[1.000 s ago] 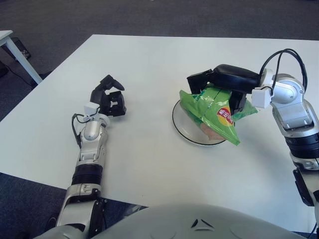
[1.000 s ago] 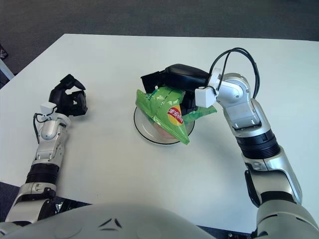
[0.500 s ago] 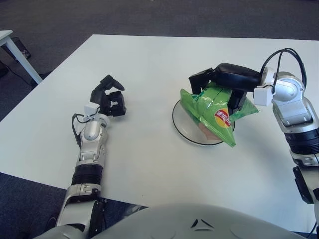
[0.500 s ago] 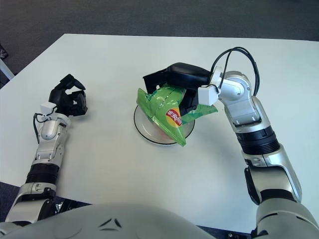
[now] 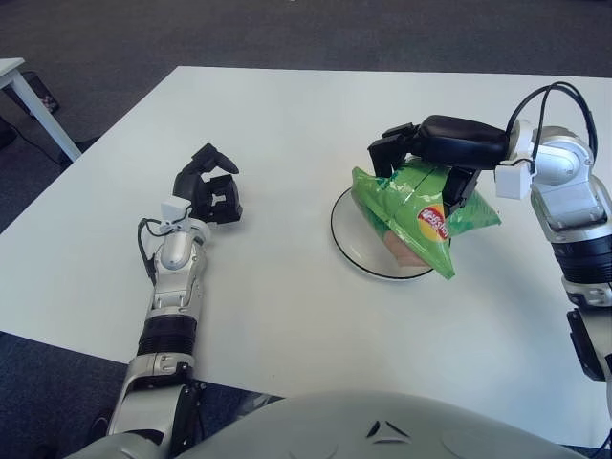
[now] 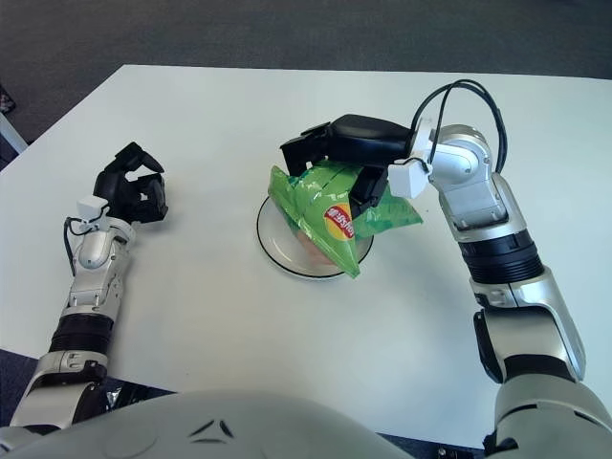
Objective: Put the snack into the plate.
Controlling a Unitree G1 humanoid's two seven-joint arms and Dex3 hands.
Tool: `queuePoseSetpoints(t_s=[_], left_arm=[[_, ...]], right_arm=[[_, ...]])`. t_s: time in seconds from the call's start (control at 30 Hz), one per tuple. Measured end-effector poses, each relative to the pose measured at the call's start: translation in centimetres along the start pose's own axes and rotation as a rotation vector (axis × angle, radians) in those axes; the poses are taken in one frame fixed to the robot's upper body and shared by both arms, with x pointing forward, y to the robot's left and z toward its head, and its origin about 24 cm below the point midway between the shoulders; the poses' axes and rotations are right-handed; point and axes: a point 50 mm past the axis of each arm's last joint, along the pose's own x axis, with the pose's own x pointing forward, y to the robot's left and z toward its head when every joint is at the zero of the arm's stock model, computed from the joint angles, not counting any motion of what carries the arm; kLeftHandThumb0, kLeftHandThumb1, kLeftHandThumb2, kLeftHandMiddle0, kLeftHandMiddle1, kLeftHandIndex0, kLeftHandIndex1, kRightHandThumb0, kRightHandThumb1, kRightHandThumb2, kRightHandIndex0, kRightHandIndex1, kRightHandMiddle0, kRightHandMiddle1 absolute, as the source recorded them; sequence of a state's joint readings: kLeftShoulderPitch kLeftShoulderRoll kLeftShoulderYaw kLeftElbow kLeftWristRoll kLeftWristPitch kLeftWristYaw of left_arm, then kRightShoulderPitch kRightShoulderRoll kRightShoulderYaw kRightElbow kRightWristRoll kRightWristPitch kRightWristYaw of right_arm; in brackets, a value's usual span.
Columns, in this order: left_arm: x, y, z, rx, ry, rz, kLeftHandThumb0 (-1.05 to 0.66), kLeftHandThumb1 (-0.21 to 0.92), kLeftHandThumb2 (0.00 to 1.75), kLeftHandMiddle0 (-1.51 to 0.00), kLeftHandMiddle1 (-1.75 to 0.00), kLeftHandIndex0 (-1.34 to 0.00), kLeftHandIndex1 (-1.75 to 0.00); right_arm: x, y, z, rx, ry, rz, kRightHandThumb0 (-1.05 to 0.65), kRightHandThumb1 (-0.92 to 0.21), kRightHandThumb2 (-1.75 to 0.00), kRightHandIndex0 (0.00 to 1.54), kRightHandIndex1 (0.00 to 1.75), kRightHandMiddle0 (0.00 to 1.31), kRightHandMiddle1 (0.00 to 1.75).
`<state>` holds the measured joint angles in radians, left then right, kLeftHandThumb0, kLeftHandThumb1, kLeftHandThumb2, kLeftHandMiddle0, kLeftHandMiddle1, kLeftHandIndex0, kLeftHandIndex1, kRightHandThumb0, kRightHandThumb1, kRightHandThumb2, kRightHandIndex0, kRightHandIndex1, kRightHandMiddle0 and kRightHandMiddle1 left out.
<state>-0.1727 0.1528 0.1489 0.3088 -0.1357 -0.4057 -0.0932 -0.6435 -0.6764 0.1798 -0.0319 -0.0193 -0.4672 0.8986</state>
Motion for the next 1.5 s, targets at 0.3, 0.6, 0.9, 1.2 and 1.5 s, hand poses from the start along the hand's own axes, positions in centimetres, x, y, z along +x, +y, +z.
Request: queuePoseSetpoints(t_s=[0.3, 0.6, 0.9, 1.2, 1.5], left_arm=[[0.0, 0.0, 0.0, 0.0, 0.0, -0.001, -0.49, 0.28, 1.36, -1.31, -1.75, -0.64, -1.75], [0.0, -0.1, 0.0, 0.0, 0.0, -0.002, -0.49, 0.28, 1.37, -1.31, -1.75, -0.64, -1.75], [0.0, -0.1, 0.0, -0.001, 0.001, -0.002, -0.49, 0.28, 1.36, -1.3, -1.75, -0.64, -1.75], [0.0, -0.1, 0.0, -0.002, 0.001, -0.003, -0.49, 0.28, 1.36, -1.31, -1.75, -0.64, -1.75], [0.0, -0.2, 0.0, -0.002, 0.002, -0.006, -0.49, 0.28, 1.36, -1.31, -1.75, -0.64, -1.75]], right_arm=[[-0.1, 0.0, -0.3, 0.036, -0.01, 0.013, -0.68, -0.54, -0.8, 0.16, 0.8, 0.05, 1.3], [-0.4, 0.2, -0.5, 0.058, -0.048, 0.04, -0.84, -0.67, -0.6, 0.01, 0.22, 0.0, 0.79], [-0.7, -0.2, -0.7, 0.07, -0.061, 0.11, -0.84, -0.64, -0.49, 0.0, 0.01, 0.0, 0.27], [-1.0, -0.4, -0.8, 0.064, -0.103, 0.086, -0.86, -0.62, -0.49, 0.0, 0.0, 0.0, 0.04], [-1.4, -1.0, -1.0, 0.033, -0.114, 0.084, -0.83, -0.59, -0.48, 0.0, 0.0, 0.0, 0.0]])
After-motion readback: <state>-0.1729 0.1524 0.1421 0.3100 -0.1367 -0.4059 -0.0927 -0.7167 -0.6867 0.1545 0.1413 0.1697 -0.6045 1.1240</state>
